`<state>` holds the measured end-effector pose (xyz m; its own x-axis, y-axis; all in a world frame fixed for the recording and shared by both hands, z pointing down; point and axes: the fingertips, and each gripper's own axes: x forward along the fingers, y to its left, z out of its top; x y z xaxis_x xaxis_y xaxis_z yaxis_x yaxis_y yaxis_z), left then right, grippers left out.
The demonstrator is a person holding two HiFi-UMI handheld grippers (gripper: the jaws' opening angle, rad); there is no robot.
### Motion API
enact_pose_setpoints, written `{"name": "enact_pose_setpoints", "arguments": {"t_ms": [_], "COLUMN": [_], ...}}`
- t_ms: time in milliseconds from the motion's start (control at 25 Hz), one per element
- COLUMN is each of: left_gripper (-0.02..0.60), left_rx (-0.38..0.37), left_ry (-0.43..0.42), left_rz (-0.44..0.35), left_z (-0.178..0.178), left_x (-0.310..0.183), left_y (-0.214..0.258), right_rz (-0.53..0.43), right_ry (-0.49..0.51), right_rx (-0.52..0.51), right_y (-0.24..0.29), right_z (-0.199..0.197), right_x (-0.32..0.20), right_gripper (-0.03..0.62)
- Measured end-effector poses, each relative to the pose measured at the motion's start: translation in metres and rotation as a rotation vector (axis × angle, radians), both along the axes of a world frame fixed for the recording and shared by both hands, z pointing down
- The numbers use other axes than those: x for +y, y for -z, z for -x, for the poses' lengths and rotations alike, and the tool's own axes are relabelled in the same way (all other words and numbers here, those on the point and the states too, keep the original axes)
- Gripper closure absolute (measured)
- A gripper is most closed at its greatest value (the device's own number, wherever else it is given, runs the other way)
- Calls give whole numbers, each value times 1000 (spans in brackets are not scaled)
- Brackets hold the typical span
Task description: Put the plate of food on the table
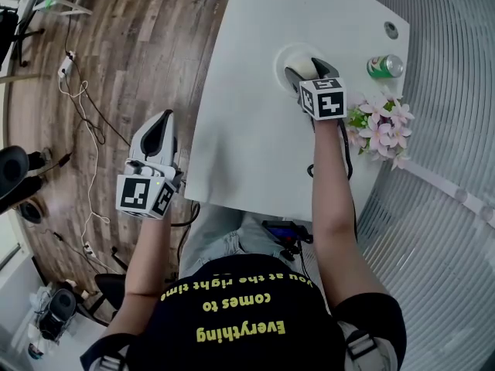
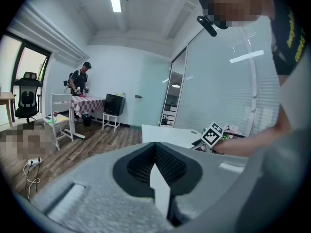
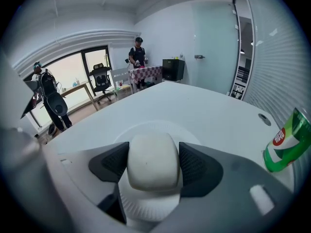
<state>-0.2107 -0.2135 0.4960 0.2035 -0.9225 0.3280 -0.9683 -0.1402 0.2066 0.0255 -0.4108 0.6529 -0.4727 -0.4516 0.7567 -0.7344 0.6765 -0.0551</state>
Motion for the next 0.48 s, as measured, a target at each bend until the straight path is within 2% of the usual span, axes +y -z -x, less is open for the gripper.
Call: {"name": "enact_pose_setpoints", "arguments": {"t_ms": [400, 440, 480], "left_gripper": [581, 581, 581], "left_rx": [5, 4, 3], "left_ry": [-7, -8, -10], "left_rz": [2, 0, -1], "left_z": [-2, -3, -3], "left_x": [1, 1, 1], "left_y": [-2, -2, -1], "right_rz": [22, 24, 28], "right_ry": [13, 16, 21], "right_rx": [28, 26, 22], "right_y": [-2, -3, -3], "right_z": [2, 2, 3], "right_x": [1, 2, 3], "right_gripper": [258, 248, 211]}}
